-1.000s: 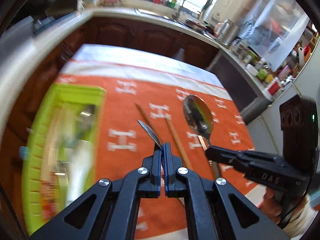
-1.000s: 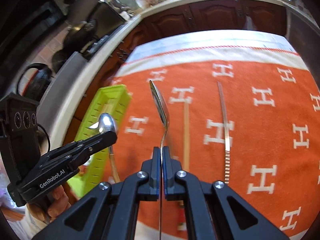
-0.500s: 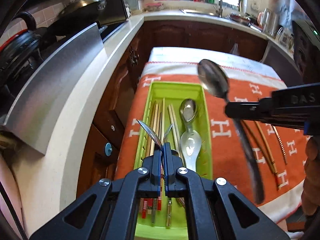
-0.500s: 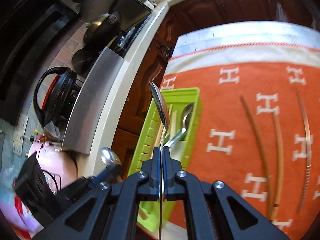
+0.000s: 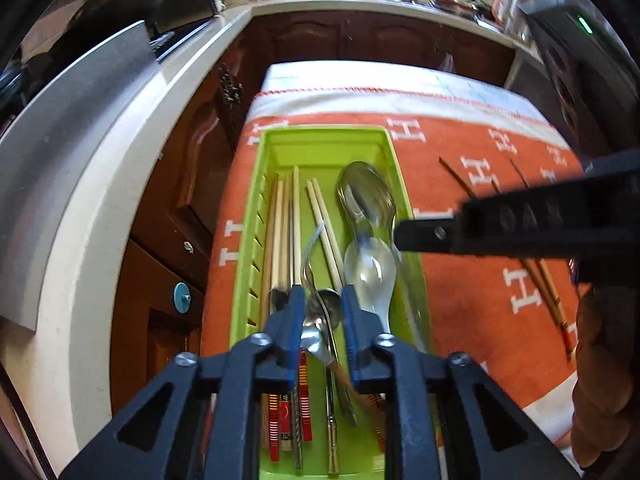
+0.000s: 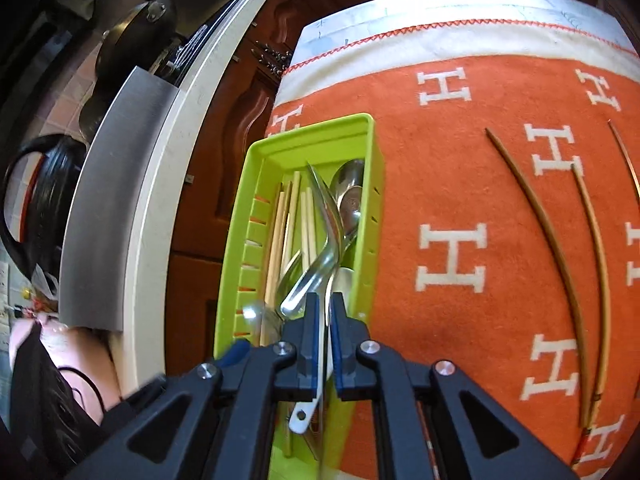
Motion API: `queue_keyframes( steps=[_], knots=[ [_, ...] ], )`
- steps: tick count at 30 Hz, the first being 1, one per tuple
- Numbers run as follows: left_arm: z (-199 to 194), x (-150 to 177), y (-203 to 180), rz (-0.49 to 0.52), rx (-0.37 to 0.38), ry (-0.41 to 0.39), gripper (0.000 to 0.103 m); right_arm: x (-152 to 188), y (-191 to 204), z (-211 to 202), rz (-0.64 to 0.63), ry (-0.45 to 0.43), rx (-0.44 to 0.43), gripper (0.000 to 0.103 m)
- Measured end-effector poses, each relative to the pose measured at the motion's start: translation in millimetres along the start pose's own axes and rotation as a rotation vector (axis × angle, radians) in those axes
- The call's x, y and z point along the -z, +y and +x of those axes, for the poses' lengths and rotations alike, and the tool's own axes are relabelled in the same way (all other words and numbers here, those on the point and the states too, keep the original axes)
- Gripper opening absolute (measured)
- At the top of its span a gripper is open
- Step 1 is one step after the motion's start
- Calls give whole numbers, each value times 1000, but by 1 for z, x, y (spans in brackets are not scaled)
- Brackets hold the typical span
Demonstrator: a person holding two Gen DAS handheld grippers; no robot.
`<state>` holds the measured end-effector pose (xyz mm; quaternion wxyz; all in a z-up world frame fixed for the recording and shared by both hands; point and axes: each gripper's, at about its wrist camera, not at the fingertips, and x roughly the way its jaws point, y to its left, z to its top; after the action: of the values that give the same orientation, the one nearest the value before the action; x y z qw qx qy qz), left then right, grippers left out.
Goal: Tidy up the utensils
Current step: 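Carry both silver spoons over the green tray and lower them in, then open both grippers and move them back over the remaining chopsticks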
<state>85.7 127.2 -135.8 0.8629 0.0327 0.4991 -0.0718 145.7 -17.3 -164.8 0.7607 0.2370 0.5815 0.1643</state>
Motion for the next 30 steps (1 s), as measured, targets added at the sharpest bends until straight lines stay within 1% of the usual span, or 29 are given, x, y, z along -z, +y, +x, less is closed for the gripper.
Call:
queue_keyframes(
  steps=[3,5,10,14,17,19,23,27,30],
  knots=[
    [-12,-7,7,-44,22,-20,21,4,2,-14,-50,-36,13,7],
    [-15,-11,10,-61,24,-29,21,6,4,-24,-84,-60,26,7],
    [-34,-19,2,-81,50,-60,22,12,-4,-51,-134,-109,62,7],
    [-47,-24,-16,-54,65,-88,24,12,-20,-73,-148,-145,94,7],
    [-52,-27,-34,-43,121,-95,28,13,-38,-90,-153,-177,133,7],
    [-53,-30,-48,-34,150,-94,33,13,-50,-101,-155,-202,165,7],
    [-43,-35,-82,-6,193,-79,37,14,-87,-121,-131,-239,230,7],
    [-12,-42,-113,-7,237,-29,40,11,-126,-129,-76,-248,292,7],
    [20,-43,-132,-33,257,25,41,9,-153,-129,-50,-237,335,7]
  ],
)
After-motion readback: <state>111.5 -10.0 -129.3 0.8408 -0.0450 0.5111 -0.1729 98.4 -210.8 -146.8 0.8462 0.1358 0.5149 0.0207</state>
